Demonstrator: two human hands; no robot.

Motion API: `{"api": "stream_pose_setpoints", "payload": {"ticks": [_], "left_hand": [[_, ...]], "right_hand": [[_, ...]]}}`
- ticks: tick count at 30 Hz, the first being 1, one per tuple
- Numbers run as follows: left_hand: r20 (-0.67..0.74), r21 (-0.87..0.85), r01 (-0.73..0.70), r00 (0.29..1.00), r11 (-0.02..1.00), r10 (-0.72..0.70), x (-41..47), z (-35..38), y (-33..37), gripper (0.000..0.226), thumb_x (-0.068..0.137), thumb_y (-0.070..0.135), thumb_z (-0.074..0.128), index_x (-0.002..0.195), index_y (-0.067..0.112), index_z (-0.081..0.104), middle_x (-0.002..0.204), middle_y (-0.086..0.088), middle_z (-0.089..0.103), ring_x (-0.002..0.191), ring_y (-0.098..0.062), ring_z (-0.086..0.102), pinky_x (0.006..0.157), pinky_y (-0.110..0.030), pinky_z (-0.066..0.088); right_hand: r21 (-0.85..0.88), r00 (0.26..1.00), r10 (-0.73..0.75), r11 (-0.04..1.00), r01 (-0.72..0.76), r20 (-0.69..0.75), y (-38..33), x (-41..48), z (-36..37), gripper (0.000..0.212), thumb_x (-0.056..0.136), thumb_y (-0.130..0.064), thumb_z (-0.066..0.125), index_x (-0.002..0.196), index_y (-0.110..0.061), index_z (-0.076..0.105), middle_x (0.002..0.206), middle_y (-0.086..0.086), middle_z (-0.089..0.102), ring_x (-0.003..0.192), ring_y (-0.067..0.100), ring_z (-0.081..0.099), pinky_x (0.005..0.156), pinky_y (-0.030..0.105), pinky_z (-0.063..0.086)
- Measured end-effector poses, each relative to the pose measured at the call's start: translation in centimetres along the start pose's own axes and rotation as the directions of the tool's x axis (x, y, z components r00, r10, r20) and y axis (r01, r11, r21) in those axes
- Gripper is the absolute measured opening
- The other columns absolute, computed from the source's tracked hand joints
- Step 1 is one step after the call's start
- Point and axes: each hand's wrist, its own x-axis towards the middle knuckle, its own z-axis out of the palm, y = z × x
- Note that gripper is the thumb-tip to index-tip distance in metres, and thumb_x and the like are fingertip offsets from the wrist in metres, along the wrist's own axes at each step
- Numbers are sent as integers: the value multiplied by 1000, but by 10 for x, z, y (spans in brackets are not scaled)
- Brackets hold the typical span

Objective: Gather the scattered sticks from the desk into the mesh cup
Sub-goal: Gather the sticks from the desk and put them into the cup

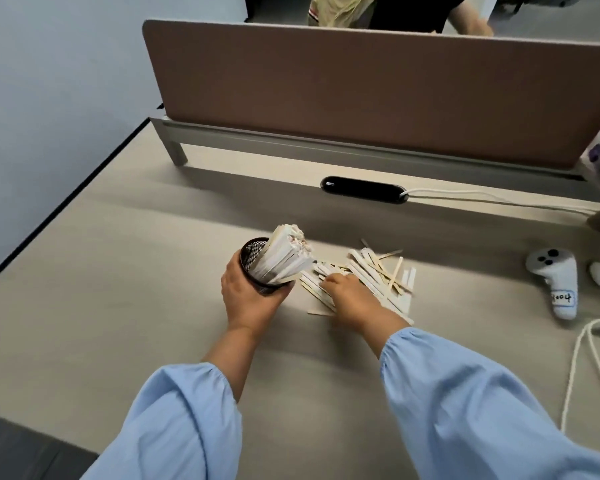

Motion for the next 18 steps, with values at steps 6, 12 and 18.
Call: {"api": "stream_pose_setpoints", "payload": {"ticks": [6,12,18], "left_hand": [[33,33,5,999,999,-7,5,-5,-18,97,41,45,82,124,11,46,120,-11,57,113,-31,52,99,-47,42],[68,11,-5,998,1000,4,16,-6,-24,97,40,52,76,124,12,46,119,-8,58,112,-29,52,97,-48,44],[135,-6,-34,990,999,35,25,-1,-23,97,40,52,77,124,13,46,119,-8,58,112,-29,52,97,-46,44]], "right_hand": [[-65,996,19,998,-25,-89,-7,11,5,28,84,-13,54,111,-16,61,117,6,55,112,30,47,85,36,44],[20,987,111,994,-109,-113,-15,13,2,41,83,-30,64,121,-19,54,122,5,51,119,26,46,88,34,43],[-16,974,227,974,-227,-19,-20,15,-4,26,86,-18,59,111,-14,59,119,10,62,111,31,57,87,33,47]]}}
